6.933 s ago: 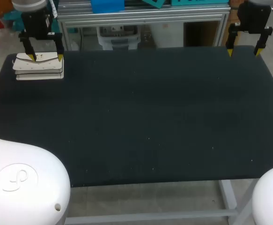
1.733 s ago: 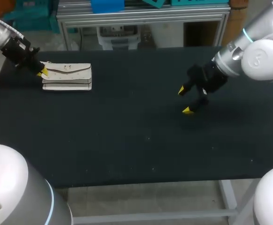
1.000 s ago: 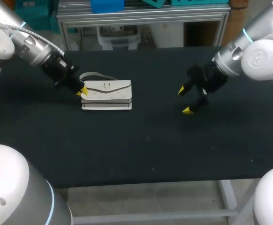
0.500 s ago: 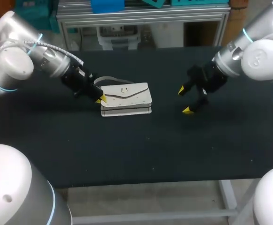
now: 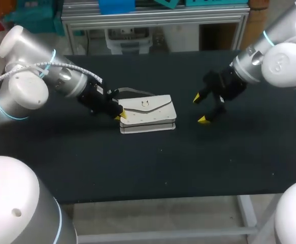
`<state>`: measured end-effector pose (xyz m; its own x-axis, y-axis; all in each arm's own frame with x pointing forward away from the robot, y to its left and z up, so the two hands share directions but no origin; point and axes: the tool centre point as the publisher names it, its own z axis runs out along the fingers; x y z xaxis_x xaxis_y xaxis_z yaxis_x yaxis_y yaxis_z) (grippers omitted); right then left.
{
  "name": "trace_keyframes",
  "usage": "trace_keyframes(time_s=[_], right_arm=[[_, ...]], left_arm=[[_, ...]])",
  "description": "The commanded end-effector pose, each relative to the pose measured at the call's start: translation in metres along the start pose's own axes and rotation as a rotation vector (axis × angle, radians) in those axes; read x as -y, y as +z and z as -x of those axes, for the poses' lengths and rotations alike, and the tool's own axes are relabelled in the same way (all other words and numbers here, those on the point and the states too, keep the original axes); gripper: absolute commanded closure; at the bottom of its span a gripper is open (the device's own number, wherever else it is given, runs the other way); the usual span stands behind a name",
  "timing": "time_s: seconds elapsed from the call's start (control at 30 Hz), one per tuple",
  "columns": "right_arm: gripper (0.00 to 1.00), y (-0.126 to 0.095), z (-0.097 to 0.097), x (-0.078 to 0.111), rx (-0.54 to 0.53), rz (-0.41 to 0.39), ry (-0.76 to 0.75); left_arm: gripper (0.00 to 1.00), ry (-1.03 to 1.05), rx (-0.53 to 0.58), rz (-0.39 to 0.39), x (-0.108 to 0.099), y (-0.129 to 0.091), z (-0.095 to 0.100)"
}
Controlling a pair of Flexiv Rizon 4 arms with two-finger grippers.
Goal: Pick up the bag, open it, inspect its contents, close it, and place it on the opposite side
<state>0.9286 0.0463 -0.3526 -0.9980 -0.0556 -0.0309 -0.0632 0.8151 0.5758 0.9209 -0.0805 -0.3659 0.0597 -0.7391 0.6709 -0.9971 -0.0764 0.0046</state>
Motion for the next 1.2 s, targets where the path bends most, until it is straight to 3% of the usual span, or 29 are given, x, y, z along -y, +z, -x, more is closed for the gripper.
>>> trace_keyframes(time_s=[0.03,0.4,0.43,0.47,0.5,0.87,1.03,1.2], right_arm=[[0.0,0.0,-0.001,0.0,0.001,0.0,-0.001],[0.0,0.0,-0.001,0.0,0.001,0.0,-0.001],[0.0,0.0,-0.001,0.0,0.001,0.0,-0.001],[0.0,0.0,-0.001,0.0,0.001,0.0,-0.001],[0.0,0.0,-0.001,0.0,0.001,0.0,-0.001],[0.0,-0.012,-0.005,-0.015,0.042,-0.054,-0.049],[0.0,-0.017,-0.011,-0.03,0.085,-0.118,-0.113],[0.0,-0.013,-0.016,-0.041,0.131,-0.19,-0.15]], left_arm=[[1.0,0.023,-0.004,-0.085,-0.01,0.007,-0.005],[1.0,0.043,0.003,-0.019,-0.013,0.015,-0.007],[0.96,0.046,0.005,-0.018,-0.013,0.014,-0.007],[0.55,0.051,0.007,-0.019,-0.013,0.012,-0.006],[0.0,0.056,0.008,-0.015,-0.013,0.009,-0.005],[0.0,0.126,0.057,-0.03,-0.001,-0.049,0.009],[0.0,0.195,0.166,0.07,0.01,-0.07,0.01],[0.0,0.265,0.241,0.099,0.019,-0.079,0.009]])
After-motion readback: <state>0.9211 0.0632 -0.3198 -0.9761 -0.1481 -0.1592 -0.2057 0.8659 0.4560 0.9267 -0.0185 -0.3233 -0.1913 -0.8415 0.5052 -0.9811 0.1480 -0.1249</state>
